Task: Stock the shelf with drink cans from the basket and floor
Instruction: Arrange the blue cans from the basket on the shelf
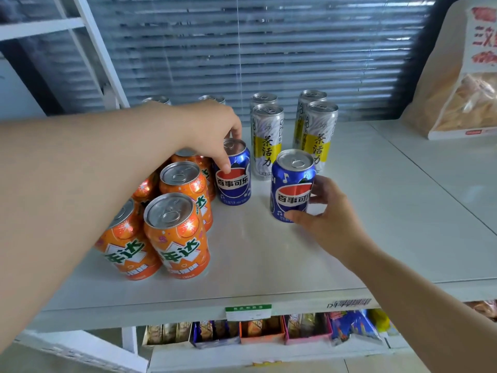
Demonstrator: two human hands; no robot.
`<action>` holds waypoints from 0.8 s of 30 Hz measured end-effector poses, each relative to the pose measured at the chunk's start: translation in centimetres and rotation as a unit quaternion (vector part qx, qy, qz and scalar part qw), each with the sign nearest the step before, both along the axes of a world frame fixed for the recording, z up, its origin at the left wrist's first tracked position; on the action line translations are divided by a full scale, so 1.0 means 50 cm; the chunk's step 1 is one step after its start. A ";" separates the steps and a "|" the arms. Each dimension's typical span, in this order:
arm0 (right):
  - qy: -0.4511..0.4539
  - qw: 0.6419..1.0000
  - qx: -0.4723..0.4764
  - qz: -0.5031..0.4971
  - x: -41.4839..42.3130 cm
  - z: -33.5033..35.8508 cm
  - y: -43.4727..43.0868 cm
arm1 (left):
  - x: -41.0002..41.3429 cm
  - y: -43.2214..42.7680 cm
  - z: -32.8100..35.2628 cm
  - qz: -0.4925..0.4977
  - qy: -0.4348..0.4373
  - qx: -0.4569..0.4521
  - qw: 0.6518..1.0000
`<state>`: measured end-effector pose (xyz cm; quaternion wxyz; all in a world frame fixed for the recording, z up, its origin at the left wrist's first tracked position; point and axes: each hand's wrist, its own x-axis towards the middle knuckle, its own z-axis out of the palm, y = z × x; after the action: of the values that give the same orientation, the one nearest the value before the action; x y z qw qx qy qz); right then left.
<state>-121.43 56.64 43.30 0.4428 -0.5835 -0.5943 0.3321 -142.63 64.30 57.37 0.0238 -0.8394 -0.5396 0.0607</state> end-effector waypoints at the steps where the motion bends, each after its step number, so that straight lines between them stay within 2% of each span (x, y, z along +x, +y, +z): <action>1: -0.003 1.000 0.004 -0.006 -0.008 0.000 0.008 | 0.000 0.001 0.000 0.000 -0.001 0.000 1.000; 24: -0.013 1.000 0.012 -0.010 -0.077 0.011 0.067 | 0.003 -0.005 -0.005 0.007 -0.007 0.003 1.000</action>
<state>-125.26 60.01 43.87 0.4453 -0.5883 -0.5981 0.3129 -142.48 64.04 57.11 0.0224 -0.8361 -0.5455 0.0532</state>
